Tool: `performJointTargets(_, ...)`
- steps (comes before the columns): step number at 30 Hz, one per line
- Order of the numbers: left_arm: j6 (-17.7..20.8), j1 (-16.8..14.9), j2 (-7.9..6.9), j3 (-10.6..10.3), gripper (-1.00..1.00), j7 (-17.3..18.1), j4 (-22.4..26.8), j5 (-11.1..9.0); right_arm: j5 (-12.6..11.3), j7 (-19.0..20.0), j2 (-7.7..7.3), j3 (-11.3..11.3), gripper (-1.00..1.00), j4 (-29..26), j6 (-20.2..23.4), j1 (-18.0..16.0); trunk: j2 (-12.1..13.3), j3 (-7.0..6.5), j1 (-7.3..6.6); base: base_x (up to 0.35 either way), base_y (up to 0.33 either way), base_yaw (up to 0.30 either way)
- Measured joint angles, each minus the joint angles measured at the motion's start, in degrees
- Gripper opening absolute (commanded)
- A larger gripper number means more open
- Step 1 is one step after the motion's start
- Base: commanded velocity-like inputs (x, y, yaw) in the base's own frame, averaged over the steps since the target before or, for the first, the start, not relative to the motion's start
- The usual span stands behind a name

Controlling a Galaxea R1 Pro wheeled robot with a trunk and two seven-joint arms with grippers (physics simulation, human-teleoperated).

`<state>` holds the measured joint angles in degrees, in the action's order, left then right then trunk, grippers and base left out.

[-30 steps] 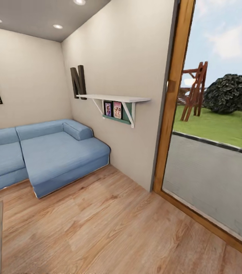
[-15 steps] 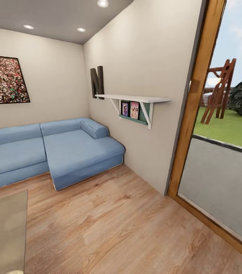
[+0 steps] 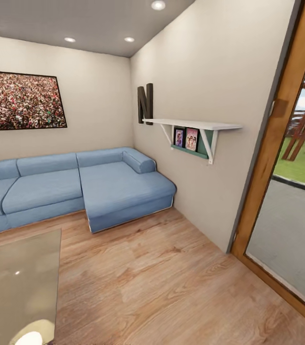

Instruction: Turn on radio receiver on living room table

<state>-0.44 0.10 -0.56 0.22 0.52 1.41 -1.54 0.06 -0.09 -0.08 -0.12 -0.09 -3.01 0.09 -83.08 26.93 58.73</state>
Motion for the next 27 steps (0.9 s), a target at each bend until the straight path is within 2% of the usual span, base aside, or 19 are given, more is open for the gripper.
performJointTargets(5, -0.01, 0.01, 0.01, 0.01, 1.0, 0.0, 0.0, -1.19, 0.09, 0.0, 0.03, 0.03, 1.0, 0.0, 0.02, 0.0, 0.0, 0.0, 0.0, 0.0, 0.0, 0.28)
performJointTargets(27, -1.49, 0.0, -0.4, -0.04, 1.0, 0.08, 0.0, -1.52, 0.11, 0.0, 0.03, 0.2, 1.0, 0.0, 0.0, 0.0, 0.0, 0.0, 0.0, 0.0, 0.0, 0.28)
